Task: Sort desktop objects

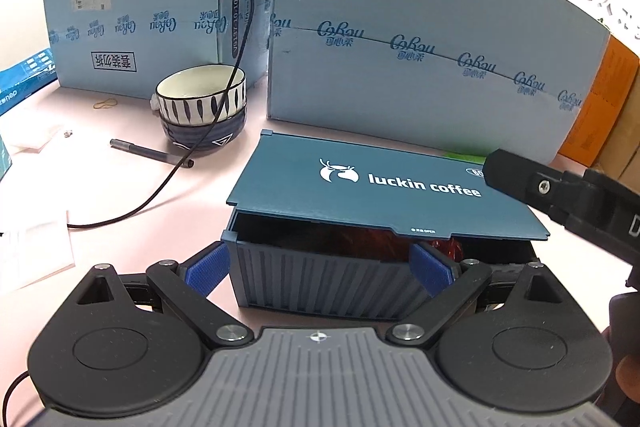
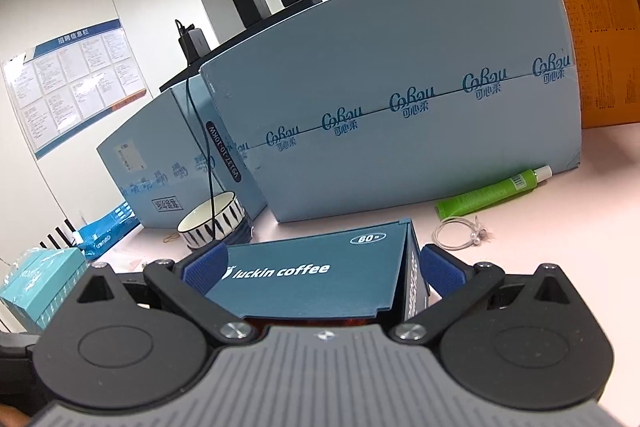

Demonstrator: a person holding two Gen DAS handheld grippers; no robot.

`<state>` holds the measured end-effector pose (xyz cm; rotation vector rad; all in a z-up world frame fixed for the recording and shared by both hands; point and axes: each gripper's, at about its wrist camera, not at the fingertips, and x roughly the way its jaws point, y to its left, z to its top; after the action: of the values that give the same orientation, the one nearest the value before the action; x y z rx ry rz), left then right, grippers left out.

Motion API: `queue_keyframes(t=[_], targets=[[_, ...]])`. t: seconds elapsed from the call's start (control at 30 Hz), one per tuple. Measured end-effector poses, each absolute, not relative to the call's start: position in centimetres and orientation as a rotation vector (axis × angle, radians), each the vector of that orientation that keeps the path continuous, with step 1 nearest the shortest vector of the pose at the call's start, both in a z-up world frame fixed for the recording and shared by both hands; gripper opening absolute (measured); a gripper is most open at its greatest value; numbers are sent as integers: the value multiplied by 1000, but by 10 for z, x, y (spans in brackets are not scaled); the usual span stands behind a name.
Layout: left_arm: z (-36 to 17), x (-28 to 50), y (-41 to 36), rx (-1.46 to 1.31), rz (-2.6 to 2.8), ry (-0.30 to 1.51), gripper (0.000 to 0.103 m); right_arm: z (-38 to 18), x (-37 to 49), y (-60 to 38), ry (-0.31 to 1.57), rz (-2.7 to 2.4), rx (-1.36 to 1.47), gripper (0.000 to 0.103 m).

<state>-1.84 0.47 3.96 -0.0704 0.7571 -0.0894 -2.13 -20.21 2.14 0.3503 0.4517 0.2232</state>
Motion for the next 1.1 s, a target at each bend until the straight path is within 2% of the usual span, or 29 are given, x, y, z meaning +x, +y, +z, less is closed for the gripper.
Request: queue_keyframes(t=[0.67, 1.1], targets=[[43, -24, 5, -60, -122, 729, 96, 20, -47, -197, 428, 180, 335, 103], [25, -43, 11, -65, -78, 849, 96, 10, -63, -201, 466, 142, 375, 103]])
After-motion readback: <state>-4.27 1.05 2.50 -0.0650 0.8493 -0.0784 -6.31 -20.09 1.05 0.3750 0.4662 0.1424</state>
